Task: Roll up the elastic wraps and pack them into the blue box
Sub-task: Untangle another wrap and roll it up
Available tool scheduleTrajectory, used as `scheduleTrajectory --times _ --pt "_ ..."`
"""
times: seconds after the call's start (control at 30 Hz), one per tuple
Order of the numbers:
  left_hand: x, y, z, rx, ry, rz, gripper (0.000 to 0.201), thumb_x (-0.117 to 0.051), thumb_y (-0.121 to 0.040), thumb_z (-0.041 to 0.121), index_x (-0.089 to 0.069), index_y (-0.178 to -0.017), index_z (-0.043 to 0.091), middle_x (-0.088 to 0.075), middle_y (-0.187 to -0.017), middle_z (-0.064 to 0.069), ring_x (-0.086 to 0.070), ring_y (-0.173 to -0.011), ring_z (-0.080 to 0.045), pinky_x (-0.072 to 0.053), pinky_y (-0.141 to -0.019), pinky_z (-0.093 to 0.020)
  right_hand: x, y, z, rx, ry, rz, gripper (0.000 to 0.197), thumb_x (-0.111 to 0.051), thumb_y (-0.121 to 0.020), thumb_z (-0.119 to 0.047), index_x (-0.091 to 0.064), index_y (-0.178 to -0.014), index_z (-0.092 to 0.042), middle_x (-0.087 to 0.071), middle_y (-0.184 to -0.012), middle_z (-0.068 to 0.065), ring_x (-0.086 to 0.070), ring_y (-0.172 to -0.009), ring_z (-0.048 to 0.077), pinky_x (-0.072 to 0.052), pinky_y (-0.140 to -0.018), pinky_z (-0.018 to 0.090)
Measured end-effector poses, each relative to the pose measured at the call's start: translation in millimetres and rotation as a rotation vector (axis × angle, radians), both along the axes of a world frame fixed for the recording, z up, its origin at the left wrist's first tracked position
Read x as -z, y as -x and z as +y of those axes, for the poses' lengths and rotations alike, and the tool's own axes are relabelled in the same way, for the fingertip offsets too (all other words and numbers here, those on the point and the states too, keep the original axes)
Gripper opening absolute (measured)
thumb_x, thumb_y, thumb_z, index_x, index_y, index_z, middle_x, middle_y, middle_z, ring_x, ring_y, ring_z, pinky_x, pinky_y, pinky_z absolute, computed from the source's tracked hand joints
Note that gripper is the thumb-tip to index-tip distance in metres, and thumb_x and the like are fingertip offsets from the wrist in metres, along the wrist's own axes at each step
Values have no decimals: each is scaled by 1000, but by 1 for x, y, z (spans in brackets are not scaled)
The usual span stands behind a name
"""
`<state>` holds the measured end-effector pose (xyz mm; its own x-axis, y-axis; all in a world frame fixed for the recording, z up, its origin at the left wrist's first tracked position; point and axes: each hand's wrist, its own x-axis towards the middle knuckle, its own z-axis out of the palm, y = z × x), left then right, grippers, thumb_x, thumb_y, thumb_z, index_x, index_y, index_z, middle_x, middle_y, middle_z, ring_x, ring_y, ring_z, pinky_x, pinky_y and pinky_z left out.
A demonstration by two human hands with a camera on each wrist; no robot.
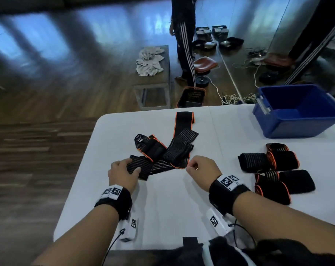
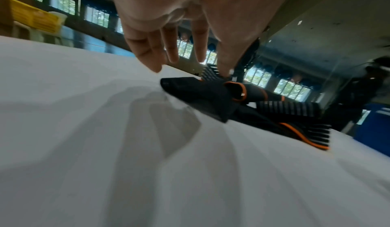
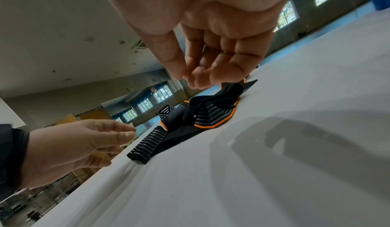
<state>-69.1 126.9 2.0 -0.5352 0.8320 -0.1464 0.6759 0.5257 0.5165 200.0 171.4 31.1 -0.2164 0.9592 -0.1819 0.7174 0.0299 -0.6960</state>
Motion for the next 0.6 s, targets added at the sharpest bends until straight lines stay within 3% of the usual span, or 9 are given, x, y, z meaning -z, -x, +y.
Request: scheduleTrajectory --times 0.1,0.13,0.23,0.3,0.43,0.53,0.6 --pt "7 7 0 42 105 -35 65 -76 -73 55 -58 -129 27 -53 -131 -7 -49 -125 -31 -43 -106 -40 2 13 4 -24 1 -2 9 -61 -86 -17 -67 -80 -15 -69 -85 -2 -61 -82 18 -45 -71 28" --pt "8 5 0 69 150 -16 62 -76 -70 57 -61 -123 29 -55 -128 -5 -51 -122 -30 -45 -104 -38 3 16 5 -29 1 -8 8 -61 -86 -17 -67 -81 -14 -69 -85 -2 -61 -82 18 -46 -72 28" --pt "15 5 3 127 175 78 18 -71 -70 46 -65 -82 35 -62 -115 -1 -57 -105 -28 -50 -88 -33 4 22 8 -40 -4 -30 8 -61 -87 -17 -68 -84 -13 -69 -88 -2 -61 -84 16 -46 -73 27" --pt "14 5 3 130 152 74 6 -66 -76 35 -62 -73 30 -64 -106 0 -58 -98 -28 -51 -82 -32 5 24 10 -44 1 -35 8 -62 -87 -18 -68 -84 -14 -68 -88 -3 -61 -84 15 -46 -73 26" --pt "-1 11 -4 12 -75 -201 8 -62 -84 20 -54 -81 20 -63 -70 2 -59 -69 -21 -44 -58 -27 9 32 13 -65 15 -4 6 -63 -86 -19 -66 -81 -18 -67 -85 -6 -61 -81 13 -44 -68 21" --pt "-11 21 -13 -26 -247 -438 10 -60 -83 22 -51 -81 24 -67 -72 -5 -65 -71 -30 -52 -65 -38 6 48 11 -98 33 76 8 -68 -86 -20 -63 -83 -26 -64 -81 -10 -58 -74 6 -41 -64 14" --pt "-18 25 -20 -69 -334 -604 9 -58 -88 18 -50 -85 21 -73 -75 -11 -71 -74 -34 -57 -72 -46 4 62 9 -138 45 161 13 -72 -84 -22 -62 -90 -28 -65 -83 -9 -59 -74 5 -48 -71 19"
